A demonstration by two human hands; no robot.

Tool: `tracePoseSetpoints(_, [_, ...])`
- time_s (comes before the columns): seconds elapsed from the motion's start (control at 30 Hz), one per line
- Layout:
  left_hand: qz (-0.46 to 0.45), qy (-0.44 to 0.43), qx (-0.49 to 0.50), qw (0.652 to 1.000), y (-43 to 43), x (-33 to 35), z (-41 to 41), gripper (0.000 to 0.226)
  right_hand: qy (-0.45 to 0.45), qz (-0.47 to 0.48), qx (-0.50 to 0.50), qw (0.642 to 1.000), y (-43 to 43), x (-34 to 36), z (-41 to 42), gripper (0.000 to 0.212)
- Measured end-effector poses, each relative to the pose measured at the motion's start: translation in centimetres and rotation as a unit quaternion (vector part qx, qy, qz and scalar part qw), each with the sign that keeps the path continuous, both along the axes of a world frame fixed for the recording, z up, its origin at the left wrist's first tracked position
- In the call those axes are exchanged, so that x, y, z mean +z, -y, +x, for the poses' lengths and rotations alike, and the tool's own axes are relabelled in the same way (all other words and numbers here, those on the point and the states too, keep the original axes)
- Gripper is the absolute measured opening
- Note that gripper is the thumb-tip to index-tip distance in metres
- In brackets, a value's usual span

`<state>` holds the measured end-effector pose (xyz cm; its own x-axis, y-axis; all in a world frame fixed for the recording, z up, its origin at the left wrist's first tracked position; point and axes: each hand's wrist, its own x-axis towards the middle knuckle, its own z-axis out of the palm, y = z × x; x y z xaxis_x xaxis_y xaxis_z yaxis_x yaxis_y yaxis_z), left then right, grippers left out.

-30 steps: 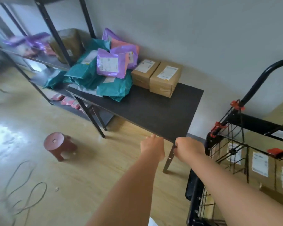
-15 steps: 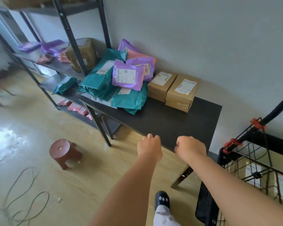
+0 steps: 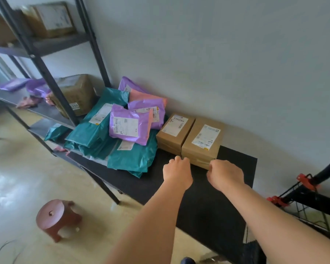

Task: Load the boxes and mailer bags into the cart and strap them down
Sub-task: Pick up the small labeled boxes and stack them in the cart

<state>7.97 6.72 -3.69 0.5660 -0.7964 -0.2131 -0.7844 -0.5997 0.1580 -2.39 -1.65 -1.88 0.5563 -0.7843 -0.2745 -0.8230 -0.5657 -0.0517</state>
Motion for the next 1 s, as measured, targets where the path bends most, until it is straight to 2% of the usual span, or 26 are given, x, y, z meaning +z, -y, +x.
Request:
tracePoseSetpoints(0.17, [-0.008, -0.014, 0.016, 1.0, 3.8, -1.2, 1.3, 0.039, 0.015, -0.008, -0.003, 1.0, 4.2, -1.1, 0.9, 0.015])
tracePoseSetpoints(0.4, [-0.046, -0.017, 0.057, 0.997, 6.7, -2.5, 2.9, 0.039, 0.118, -0.02, -0.046, 0.992, 8.1, -2.9, 1.3, 0.017])
tracePoseSetpoints(0.5, [-0.084, -0.034, 0.075, 0.993, 8.8, -2.4, 3.0, 0.035, 0.14, 0.017, -0.094, 0.986, 9.1, -3.7, 1.6, 0.019])
tracePoseSetpoints(0.63, [-0.113, -0.055, 0.078, 0.989, 11.6, -1.9, 3.8, 0.038, 0.157, 0.069, -0.141, 0.975, 10.1, -5.0, 1.7, 0.035])
tracePoseSetpoints(1.0, [-0.079, -0.112, 0.02, 0.99, 14.9, -4.0, 8.1, 0.054, 0.209, 0.174, -0.221, 0.937, 12.4, -6.4, 5.3, 0.054])
